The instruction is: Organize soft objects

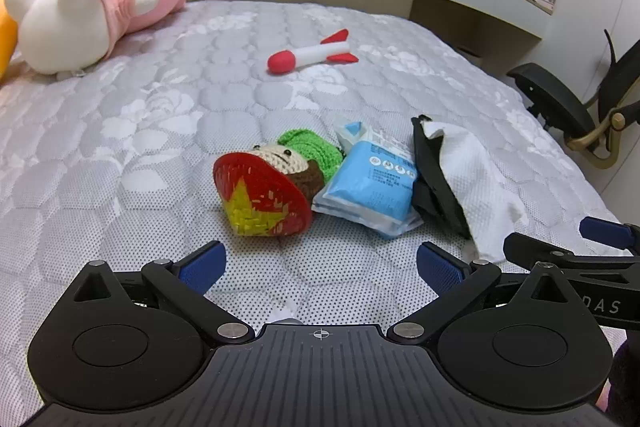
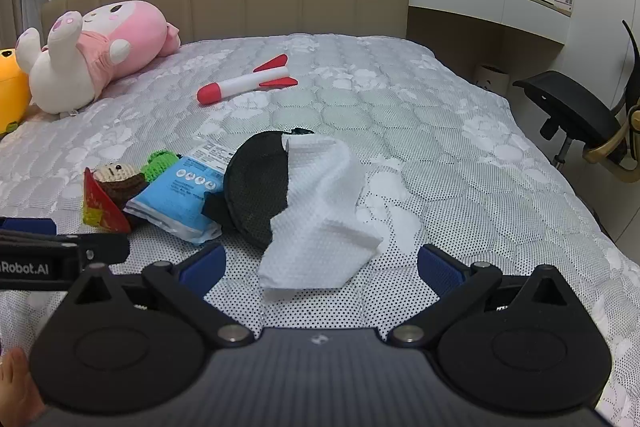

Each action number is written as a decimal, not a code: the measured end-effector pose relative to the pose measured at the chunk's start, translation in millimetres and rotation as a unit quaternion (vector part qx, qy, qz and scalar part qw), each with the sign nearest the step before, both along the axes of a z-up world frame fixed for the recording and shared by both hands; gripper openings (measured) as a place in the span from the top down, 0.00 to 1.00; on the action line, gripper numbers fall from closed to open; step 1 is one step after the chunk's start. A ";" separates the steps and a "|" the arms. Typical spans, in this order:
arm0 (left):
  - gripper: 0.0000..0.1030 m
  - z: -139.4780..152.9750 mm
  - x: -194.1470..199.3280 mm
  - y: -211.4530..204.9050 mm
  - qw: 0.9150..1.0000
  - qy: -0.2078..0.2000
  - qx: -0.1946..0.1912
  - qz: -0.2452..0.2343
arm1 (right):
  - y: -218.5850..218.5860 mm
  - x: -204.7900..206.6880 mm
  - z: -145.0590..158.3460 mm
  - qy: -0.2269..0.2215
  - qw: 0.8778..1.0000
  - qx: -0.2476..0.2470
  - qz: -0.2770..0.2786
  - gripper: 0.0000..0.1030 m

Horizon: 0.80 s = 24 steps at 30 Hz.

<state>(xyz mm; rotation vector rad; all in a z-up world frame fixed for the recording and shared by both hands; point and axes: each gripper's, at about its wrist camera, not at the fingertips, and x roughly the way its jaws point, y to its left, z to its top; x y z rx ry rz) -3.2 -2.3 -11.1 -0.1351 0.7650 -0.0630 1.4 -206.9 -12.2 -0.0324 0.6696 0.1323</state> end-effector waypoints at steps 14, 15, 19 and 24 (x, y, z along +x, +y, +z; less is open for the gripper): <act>0.00 -1.1 -0.8 0.9 1.000 0.004 0.000 -0.001 | 2.6 3.0 -1.5 0.001 1.000 -0.004 0.002 0.00; 0.00 -1.0 -0.8 0.9 1.000 0.005 0.000 -0.001 | 2.8 3.5 -1.6 0.001 1.000 -0.004 0.002 0.00; 0.00 -1.2 -1.9 0.8 1.000 0.005 0.001 -0.001 | 3.7 5.2 -2.0 0.001 1.000 -0.005 0.003 0.00; 0.00 -1.5 -3.8 1.1 1.000 0.006 0.001 0.000 | 4.9 8.2 -2.5 0.002 1.000 -0.006 0.004 0.00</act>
